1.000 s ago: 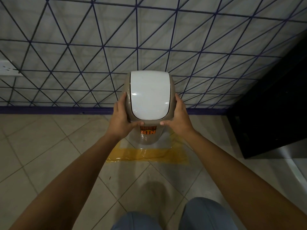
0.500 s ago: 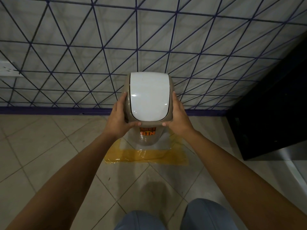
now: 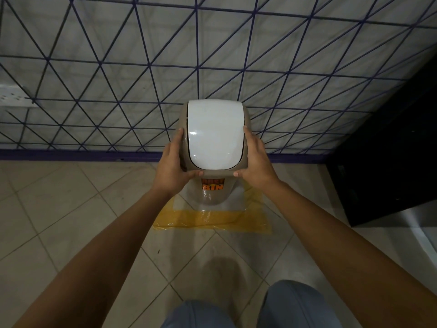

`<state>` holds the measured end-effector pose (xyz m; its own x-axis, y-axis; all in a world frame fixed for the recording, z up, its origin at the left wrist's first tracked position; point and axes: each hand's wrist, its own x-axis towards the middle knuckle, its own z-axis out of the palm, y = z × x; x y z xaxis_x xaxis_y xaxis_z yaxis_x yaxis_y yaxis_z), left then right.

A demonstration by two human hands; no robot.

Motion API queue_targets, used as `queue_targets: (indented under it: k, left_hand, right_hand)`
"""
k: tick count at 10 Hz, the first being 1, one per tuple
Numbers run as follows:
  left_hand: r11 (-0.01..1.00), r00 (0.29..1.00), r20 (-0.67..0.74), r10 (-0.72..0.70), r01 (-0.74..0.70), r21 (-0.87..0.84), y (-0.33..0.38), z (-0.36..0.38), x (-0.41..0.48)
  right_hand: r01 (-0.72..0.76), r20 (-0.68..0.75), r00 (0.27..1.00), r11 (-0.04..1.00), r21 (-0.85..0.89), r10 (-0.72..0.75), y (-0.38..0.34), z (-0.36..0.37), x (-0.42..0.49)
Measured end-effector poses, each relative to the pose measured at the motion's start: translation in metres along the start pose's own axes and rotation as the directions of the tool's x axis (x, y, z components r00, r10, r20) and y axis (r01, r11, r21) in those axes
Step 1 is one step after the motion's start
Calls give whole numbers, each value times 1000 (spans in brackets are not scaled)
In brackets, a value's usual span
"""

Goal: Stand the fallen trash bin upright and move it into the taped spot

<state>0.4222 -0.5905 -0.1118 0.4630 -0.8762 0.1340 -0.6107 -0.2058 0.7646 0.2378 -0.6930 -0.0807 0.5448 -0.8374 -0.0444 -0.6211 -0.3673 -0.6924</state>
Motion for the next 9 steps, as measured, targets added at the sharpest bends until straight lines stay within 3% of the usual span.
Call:
queue_targets:
  k: [5, 9]
  left_hand:
    - [997, 999, -19, -51, 52, 60, 22, -5, -15]
    - [993, 999, -54, -5, 12, 120, 58, -14, -44]
  right_hand:
    - [-7, -61, 998, 999, -51, 3, -7, -6, -16]
    - [-13, -89, 996, 1000, 25, 15, -10, -24, -36]
